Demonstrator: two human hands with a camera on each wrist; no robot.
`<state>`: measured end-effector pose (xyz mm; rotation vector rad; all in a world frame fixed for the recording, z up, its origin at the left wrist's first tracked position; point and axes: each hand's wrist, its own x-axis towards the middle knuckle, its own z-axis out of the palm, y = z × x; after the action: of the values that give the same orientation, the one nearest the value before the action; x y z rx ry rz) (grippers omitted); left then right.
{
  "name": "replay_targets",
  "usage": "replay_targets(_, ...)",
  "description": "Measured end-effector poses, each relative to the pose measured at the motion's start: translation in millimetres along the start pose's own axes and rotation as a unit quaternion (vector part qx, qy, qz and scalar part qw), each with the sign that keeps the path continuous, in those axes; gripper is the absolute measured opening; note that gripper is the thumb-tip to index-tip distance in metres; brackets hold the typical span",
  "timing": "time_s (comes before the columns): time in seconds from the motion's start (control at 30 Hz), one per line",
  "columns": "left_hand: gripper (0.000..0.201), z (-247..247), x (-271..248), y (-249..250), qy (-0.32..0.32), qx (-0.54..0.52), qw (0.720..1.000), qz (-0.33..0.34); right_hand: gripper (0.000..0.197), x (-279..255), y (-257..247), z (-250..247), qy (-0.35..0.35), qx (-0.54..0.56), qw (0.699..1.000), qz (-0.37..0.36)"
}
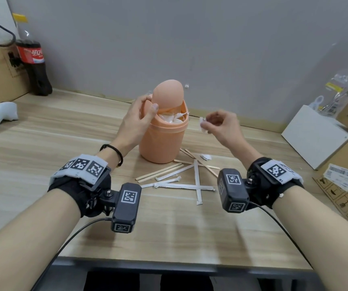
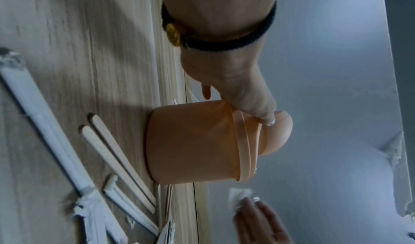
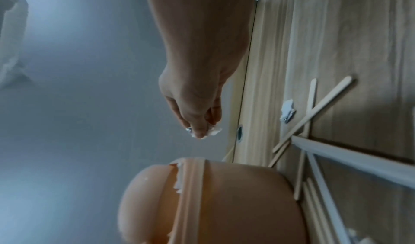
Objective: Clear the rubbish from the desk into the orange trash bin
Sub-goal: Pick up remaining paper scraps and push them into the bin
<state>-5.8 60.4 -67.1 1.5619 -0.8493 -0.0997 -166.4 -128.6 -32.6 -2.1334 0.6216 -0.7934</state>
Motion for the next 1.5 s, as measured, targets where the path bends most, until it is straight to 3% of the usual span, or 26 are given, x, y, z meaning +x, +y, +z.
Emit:
replay_targets(0.2,0.033,-1,0,1,-0.002,0.001,1.0,0.004,0.014,0,-49,6,0.046,0.1,0.989,-0.101)
replay_targets(0.3,0.028,-1,0,1,-0.005,0.0,1.0,0.007,0.012,-2,-62,18,0.004,0.097,0.988,-0.12)
replay_targets(0.4,0.025,-2,1,0,-0.005,0.002,1.0,0.007,0.009,-3,-62,24,-0.094,-0.025,0.988,-0.117)
replay_targets(0.47,0.024,-2,2,0,-0.008,0.003,1.0,0.006,0.017,-4,-58,20,-0.118,-0.08,0.984,-0.108)
replay_targets(0.63,0.028,-1,2,-2,-0.006,0.005,1.0,0.002,0.021,-3,-43,-4,-0.05,-0.07,0.992,-0.088)
replay_targets(0.73,0.032,-1,2,-2,-0.005,0.007,1.0,0.0,0.022,-2,-15,-15,-0.044,-0.08,0.995,-0.03)
replay_targets(1.03,0.034,-1,2,-3,-0.004,0.0,1.0,0.003,0.036,-28,57,-1,-0.17,-0.193,0.96,0.113)
replay_targets(1.17,0.041,-1,2,-4,-0.006,0.0,1.0,0.002,0.029,-24,60,8,-0.155,-0.196,0.961,0.117)
replay_targets(1.37,0.036,0,1,-3,-0.003,-0.002,1.0,0.004,0.014,-20,62,15,-0.13,-0.29,0.944,0.091)
replay_targets(1.5,0.037,-1,2,-4,-0.006,-0.001,1.0,0.005,0.016,-22,60,16,-0.119,-0.287,0.946,0.096)
